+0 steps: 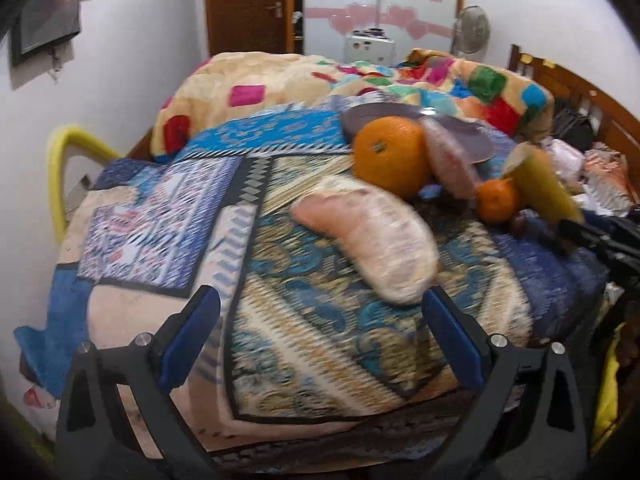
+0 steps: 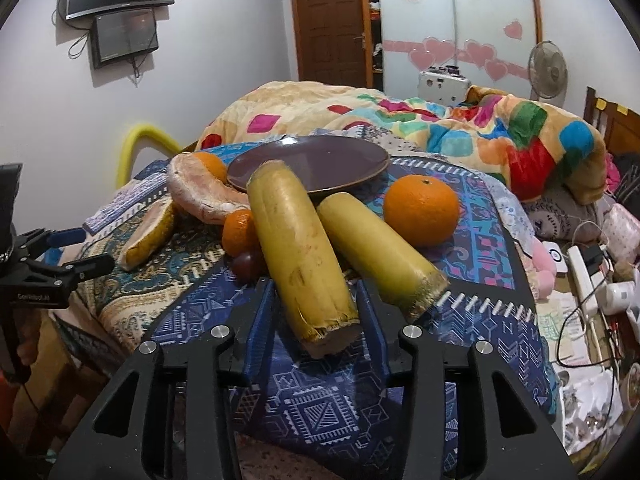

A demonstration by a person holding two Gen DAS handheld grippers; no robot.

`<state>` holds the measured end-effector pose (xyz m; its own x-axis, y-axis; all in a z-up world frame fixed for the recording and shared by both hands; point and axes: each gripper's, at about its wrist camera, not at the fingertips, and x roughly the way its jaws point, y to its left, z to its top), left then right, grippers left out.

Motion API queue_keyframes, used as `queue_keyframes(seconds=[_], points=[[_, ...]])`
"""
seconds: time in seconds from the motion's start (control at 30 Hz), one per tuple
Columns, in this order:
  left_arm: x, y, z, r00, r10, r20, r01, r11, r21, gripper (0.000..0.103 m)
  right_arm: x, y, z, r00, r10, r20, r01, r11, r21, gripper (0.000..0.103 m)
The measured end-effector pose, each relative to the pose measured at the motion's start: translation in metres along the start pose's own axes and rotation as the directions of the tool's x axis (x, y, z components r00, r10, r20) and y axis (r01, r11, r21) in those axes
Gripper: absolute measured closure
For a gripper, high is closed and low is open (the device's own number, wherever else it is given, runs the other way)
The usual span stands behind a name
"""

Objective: Organize fruits
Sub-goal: 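Grasp the larger yellow fruit with the right gripper while the left gripper grasps a pomelo segment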

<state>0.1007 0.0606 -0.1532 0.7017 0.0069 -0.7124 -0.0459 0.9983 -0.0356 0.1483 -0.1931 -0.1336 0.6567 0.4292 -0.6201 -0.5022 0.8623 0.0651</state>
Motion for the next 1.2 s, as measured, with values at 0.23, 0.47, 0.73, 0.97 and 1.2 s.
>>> queue_keyframes(seconds=[0.23, 0.47, 0.73, 0.97, 1.2], points=[[0.029, -0.028, 0.022, 0.999, -0.018, -0.037, 0.019, 0.999, 0.04, 0.0, 0.013, 0.007, 0.012, 1.0, 0.013, -0.02, -0.014, 0.998, -0.066, 0.062], [0.037, -0.018, 0.018, 0.998, -0.027, -0.058, 0.029, 0.999, 0.042, 0.015, 0.026, 0.006, 0.025, 0.997, 0.066, -0.046, -0.069, 0.995, -0.074, 0.061], [0.02, 0.016, 0.009, 0.995, 0.013, -0.103, -0.008, 0.999, 0.049, 0.016, 0.038, 0.013, 0.032, 0.995, 0.076, -0.057, -0.081, 0.992, -0.095, 0.061], [0.026, 0.012, 0.019, 0.99, -0.045, -0.136, 0.053, 0.997, 0.05, 0.018, 0.032, 0.01, 0.034, 0.998, 0.059, -0.037, -0.061, 0.997, -0.057, 0.066], [0.046, -0.004, 0.038, 0.984, -0.08, -0.159, 0.089, 0.994, 0.056, 0.031, 0.013, -0.001, 0.037, 0.999, 0.034, 0.004, -0.034, 0.999, -0.029, 0.068]])
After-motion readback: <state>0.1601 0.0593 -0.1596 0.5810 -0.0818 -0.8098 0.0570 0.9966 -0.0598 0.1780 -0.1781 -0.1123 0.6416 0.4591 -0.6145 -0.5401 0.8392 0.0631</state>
